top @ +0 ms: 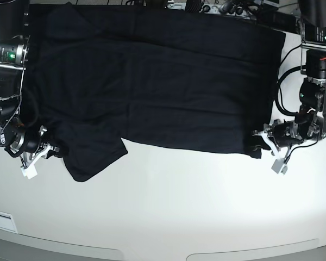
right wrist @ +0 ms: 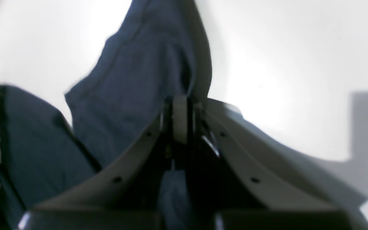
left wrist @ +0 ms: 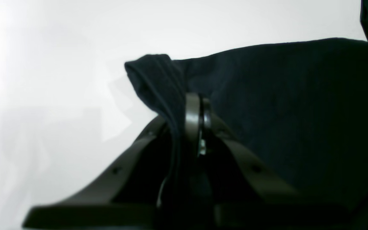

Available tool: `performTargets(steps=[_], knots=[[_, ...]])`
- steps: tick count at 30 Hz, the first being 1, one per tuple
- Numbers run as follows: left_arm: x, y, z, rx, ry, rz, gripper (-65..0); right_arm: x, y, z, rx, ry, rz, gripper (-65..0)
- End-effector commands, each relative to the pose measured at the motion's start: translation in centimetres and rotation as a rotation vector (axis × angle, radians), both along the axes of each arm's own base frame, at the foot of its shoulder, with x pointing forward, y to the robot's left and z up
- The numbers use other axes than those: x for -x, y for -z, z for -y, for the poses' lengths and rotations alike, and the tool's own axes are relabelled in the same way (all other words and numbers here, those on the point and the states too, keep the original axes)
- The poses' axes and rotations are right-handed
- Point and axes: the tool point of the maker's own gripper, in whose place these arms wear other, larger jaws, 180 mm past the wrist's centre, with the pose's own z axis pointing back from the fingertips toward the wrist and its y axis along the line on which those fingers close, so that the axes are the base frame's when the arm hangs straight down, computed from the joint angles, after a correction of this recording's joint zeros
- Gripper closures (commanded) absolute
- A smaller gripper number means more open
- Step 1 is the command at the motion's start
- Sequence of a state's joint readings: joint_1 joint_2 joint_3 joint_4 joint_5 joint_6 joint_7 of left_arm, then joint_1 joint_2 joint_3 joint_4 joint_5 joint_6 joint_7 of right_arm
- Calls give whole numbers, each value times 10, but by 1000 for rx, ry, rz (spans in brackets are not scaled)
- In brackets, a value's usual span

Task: Fold the T-shirt properly
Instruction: 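Grasp the hem corners with both grippers and lift them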

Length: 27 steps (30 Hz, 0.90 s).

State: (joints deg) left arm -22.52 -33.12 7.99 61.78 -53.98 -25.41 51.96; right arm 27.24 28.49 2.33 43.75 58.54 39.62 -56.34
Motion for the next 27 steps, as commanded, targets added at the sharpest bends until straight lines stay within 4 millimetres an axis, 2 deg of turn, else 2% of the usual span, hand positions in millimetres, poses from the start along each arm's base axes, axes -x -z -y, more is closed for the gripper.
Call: performTargets(steps=[1,4,7,10,12,17,22,27], knots=[[-14,-17,-7,-27,-1,42,0,-19,-30,8,23,-3,94,0],[-34,-40,-5,-24,6,104,0,-30,-52,4,111,-53,181,0],[-45,-55,-3,-23,9,137,0,-44,-81,1,177,-75,299,0],[-48,-59,-2,-21,12,146,0,-56,-106,-3,223,-88,392,0],[-48,-59,-1,-20,21,152,0,-63,-116,-6,235,-102,413,0],[-45,-57,0,-26,41,141,0,-73,-130,-19,258,-157,426,0],[-31,-68,9,46,153,137,0,-56,-134,-19,212,-212,356,0],[-25,-91,-11,88,155,171,0,-25,-142,0,242,-282,311,0]])
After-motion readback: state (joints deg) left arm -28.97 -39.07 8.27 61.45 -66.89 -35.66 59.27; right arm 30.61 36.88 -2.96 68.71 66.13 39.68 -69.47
